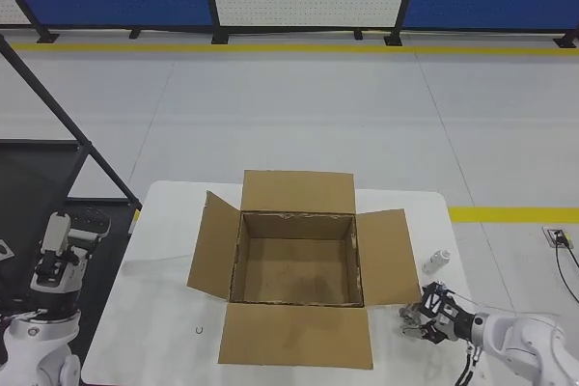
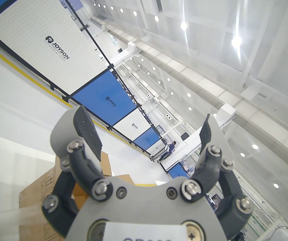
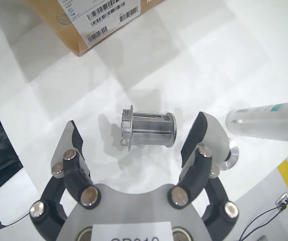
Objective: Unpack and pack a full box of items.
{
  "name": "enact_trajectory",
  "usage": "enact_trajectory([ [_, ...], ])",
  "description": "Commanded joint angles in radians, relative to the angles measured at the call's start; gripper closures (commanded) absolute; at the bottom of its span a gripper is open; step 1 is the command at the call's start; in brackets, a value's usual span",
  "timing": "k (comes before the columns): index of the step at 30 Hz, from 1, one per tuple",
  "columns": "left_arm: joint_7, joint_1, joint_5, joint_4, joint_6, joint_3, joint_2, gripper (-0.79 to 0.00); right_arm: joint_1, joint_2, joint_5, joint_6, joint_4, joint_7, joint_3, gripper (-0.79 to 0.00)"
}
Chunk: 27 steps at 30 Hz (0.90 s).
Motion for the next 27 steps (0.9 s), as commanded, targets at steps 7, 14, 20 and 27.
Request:
enact_trajectory([
  [7,-0.007,0.003,-0.004,-0.003,-0.004,-0.002,0.0,-0.785,0.037,-0.009,-0.01,0.031,0.031,0.017,-0.038,-0.785],
  [14,-0.005,0.008,-0.003,-0.004,-0.006,-0.011,0.0,-0.785,0.065,-0.017,-0.002,0.032,0.069,0.006,-0.069,-0.785],
  [20,-0.003,0.011,-0.001,-0.006,-0.008,-0.013,0.0,-0.785,0.065,-0.022,0.012,0.064,0.086,-0.034,-0.076,-0.785],
  [27,0.001,0.012,0.0,-0.008,-0.01,-0.014,0.0,-0.785,0.06,-0.026,0.013,0.087,0.106,-0.074,-0.08,-0.785],
])
